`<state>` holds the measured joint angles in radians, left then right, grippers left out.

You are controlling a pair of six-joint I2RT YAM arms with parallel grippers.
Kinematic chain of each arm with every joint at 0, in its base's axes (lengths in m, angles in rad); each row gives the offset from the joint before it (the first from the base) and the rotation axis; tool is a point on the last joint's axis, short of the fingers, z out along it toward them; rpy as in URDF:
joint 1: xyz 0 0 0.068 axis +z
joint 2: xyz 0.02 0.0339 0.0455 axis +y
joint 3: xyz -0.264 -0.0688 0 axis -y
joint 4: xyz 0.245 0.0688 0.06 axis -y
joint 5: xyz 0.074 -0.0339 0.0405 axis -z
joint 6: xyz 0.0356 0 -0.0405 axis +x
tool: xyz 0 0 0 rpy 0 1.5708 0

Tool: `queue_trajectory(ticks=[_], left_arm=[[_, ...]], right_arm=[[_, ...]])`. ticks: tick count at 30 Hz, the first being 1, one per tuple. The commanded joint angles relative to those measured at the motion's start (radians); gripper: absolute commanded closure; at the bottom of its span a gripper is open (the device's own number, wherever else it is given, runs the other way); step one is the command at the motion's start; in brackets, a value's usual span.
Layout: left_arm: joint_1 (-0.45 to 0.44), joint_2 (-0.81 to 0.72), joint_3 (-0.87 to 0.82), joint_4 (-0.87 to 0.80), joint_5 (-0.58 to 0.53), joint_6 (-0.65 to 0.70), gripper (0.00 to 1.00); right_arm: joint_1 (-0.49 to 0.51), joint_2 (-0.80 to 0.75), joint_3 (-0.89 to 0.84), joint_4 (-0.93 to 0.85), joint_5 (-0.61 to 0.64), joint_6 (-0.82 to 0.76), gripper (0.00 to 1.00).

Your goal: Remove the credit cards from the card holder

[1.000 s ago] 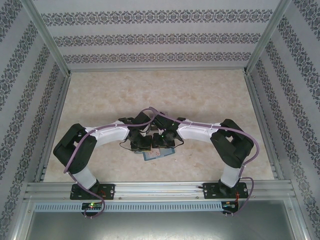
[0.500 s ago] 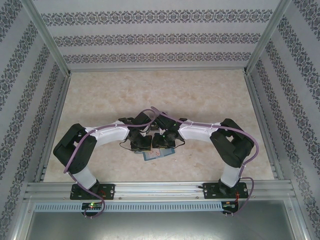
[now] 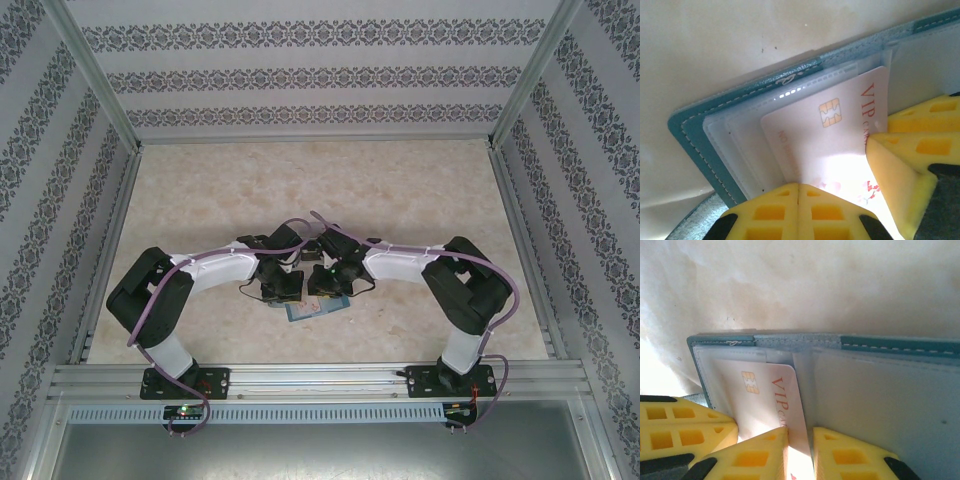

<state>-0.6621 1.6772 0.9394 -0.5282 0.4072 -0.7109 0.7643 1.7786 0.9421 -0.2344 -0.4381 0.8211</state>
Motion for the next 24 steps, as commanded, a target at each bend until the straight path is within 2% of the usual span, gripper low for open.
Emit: queue_trajectory(ticks=[1,18,24], left_arm=[[-0.013,0.026,-0.016,-0.018,-0.031,0.013,1.0],[-0.013,0.006,-0.014,-0.028,-0.037,0.011,1.0],[-0.013,-0.016,-0.007,-0.049,-0.05,0.013,1.0]], right_arm=[[0.011,-0.004,-0.027,0.096,-0.087,0.026,0.83],[-0.009,-0.042,-0.071,0.113,-0.077,0.025,0.98],[-0.026,-0.08,-0.083,0.076,-0.039,0.004,1.0]])
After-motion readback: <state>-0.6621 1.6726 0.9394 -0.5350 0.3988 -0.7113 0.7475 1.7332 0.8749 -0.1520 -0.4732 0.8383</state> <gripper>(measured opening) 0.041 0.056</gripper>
